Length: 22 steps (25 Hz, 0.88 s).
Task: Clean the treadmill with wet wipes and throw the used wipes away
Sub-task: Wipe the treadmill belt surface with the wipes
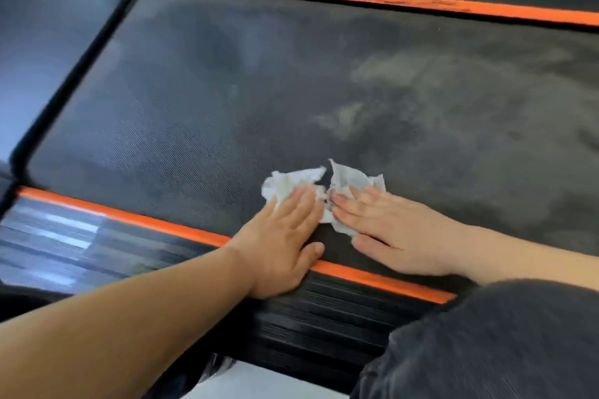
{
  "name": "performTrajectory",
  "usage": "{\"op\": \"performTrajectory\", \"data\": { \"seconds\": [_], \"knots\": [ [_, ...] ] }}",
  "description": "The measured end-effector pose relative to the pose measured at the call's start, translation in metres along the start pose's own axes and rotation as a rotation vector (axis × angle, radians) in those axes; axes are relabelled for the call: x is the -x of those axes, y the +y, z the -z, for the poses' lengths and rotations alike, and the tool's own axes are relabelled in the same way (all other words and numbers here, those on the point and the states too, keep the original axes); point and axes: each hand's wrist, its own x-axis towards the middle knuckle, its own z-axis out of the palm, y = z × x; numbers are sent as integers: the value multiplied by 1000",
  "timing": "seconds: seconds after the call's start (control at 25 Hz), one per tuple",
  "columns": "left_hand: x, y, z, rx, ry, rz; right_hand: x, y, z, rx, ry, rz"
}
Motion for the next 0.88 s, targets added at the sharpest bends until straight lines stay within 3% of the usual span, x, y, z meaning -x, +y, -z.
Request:
{"op": "performTrajectory", "data": {
  "seconds": [0.04,0.12,0.2,0.28,0.48,0.64,0.76,0.8,0.88],
  "knots": [
    [1,-5,4,19,-2,-91,11,3,1,8,-14,2],
    [-4,-21,10,78,84,-110,25,13,2,-15,1,-102],
    [-8,-29,11,63,113,40,28,16,0,-65,84,-342],
    [-8,-16,5,61,42,139,20,3,-5,-103,156,-513],
    [-14,-12,22,29,57,74,7,-26,-15,-51,158,-332],
    [-9,-15,32,-19,89,51,9,-14,-8,-43,457,-350],
    [-8,-20,39,-44,310,-15,6,-14,1,34,548,-336],
    [-10,-27,42,11,427,47,6,-16,4,60,553,-341],
    [-14,-51,52,249,526,406,5,-18,6,112,557,-377]
  ]
}}
